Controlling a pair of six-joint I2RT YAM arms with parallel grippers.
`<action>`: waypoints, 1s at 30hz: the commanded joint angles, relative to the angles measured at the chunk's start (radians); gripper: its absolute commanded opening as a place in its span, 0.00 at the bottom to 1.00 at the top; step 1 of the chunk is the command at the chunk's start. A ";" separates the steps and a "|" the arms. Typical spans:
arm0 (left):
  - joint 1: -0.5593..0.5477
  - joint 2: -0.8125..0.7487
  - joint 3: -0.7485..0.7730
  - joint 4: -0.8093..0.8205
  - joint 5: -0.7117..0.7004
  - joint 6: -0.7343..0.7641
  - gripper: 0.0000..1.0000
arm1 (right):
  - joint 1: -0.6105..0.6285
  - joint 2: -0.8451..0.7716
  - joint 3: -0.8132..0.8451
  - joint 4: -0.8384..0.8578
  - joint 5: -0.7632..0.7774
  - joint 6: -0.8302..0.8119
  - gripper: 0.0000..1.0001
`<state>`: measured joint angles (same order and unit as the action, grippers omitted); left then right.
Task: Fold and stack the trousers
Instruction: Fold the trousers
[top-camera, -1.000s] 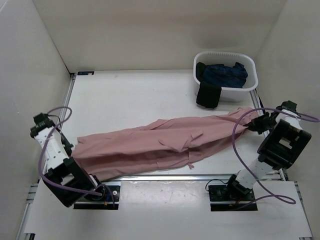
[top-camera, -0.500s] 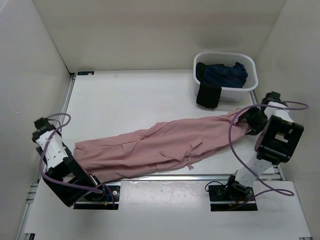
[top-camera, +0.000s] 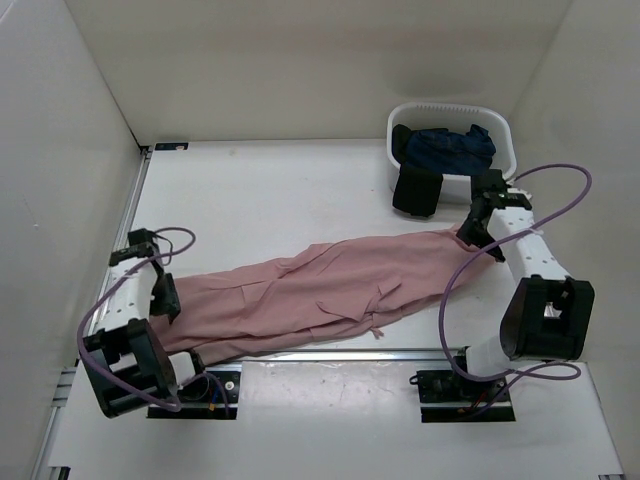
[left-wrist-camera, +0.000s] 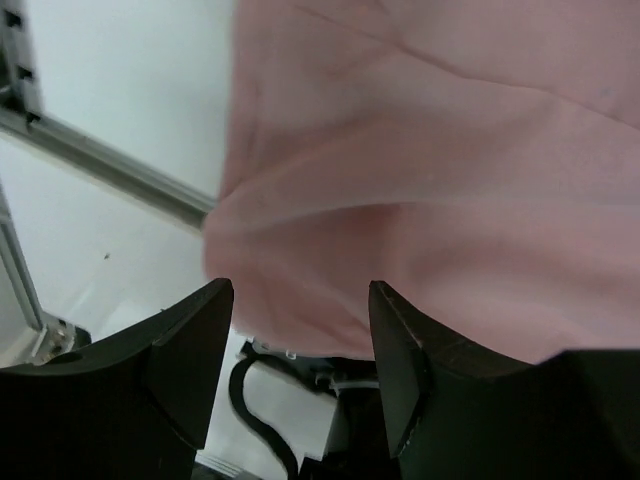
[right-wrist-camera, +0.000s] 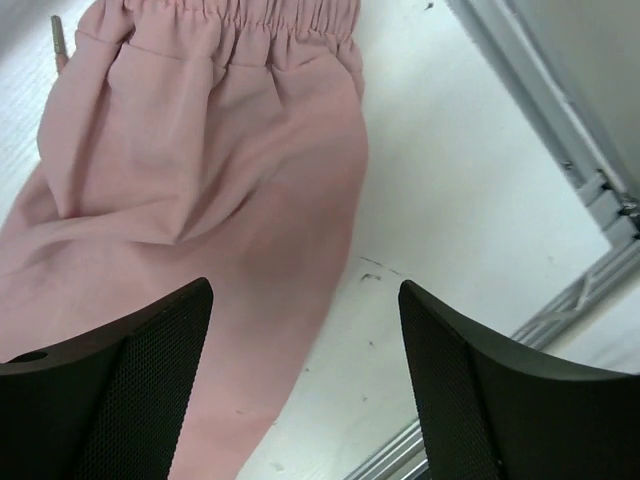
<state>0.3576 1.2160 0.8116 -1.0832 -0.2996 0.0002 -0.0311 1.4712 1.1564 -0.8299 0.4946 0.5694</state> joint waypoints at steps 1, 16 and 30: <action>-0.068 -0.013 -0.117 0.057 -0.046 0.000 0.68 | 0.051 -0.008 0.039 -0.040 0.165 0.033 0.79; -0.077 0.431 0.098 0.494 -0.208 0.000 0.55 | -0.021 0.262 -0.043 0.178 -0.321 0.075 0.13; -0.086 0.332 -0.028 0.393 -0.119 0.000 0.56 | -0.185 -0.172 -0.336 0.212 -0.355 0.156 0.99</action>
<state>0.2718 1.5810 0.8284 -0.6483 -0.4835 0.0147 -0.1642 1.2697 0.8841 -0.6296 0.1646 0.6792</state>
